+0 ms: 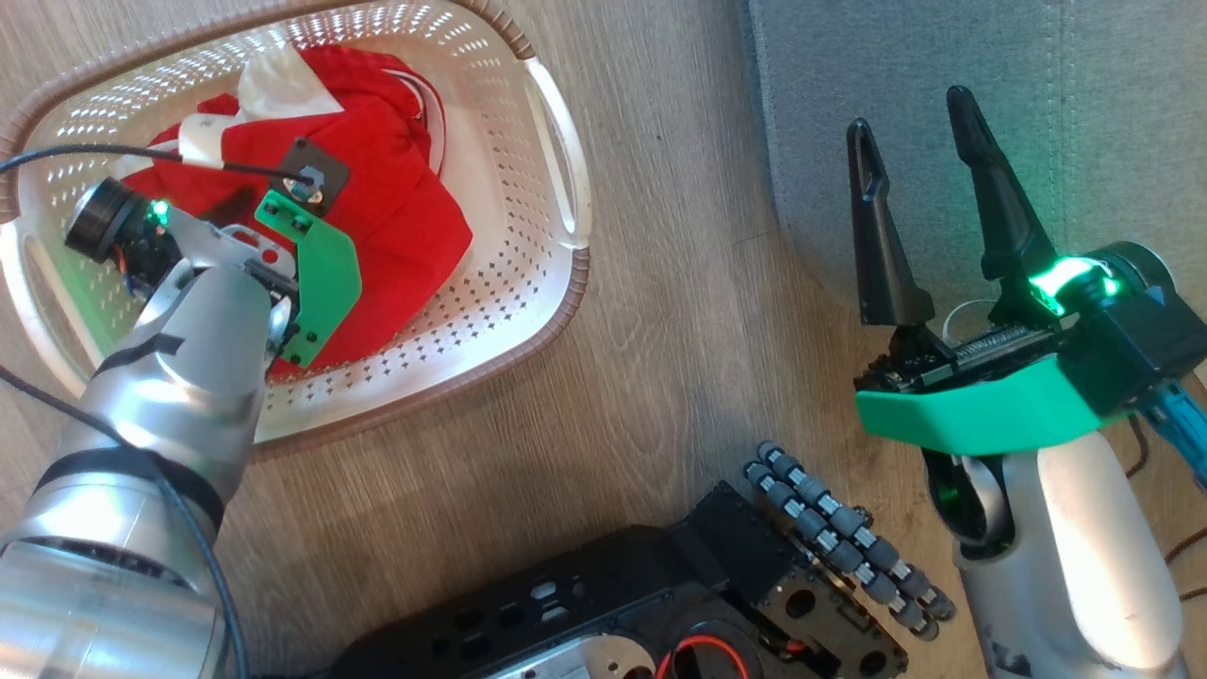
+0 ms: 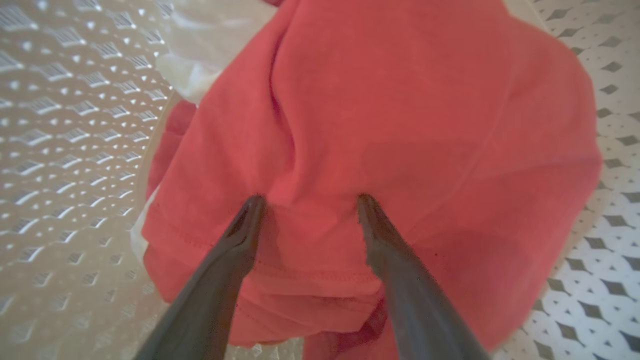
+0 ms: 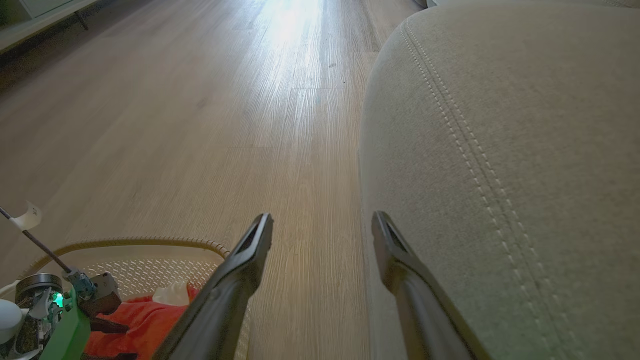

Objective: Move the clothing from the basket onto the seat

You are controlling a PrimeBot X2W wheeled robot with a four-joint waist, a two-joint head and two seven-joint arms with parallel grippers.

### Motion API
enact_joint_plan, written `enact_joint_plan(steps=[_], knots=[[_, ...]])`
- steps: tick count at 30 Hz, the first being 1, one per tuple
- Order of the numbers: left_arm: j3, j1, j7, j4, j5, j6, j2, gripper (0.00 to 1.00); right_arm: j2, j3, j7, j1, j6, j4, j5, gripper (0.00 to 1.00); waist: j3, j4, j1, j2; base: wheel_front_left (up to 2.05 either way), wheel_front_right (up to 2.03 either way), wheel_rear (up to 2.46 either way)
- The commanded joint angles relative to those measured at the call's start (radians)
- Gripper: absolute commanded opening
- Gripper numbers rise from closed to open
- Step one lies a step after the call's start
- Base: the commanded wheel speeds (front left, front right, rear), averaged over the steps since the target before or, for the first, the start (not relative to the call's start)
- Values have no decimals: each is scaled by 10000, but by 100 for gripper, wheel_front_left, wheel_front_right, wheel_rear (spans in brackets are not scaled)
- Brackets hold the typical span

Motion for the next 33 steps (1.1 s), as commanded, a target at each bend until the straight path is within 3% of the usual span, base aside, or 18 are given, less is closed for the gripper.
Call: enact_joint_plan(steps=[1, 2, 24, 33], knots=[[85, 87, 47, -86, -81, -44, 123, 53, -96, 148, -65, 519, -2, -318, 54, 100, 13, 7, 0, 0, 0, 0, 0], [72, 67, 96, -86, -102, -87, 121, 0, -96, 147, -65, 516, -2, -328, 52, 100, 26, 13, 0, 0, 0, 0, 0], [405, 508, -544, -85, -1018, 158, 120, 0, -96, 347, -65, -365, -2, 103, 133, 100, -613, 10, 0, 0, 0, 0, 0], [583, 1336, -1887, -85, -1464, 384, -29, 0, -96, 462, -65, -733, -2, 822, 74, 100, -2075, 227, 0, 0, 0, 0, 0]])
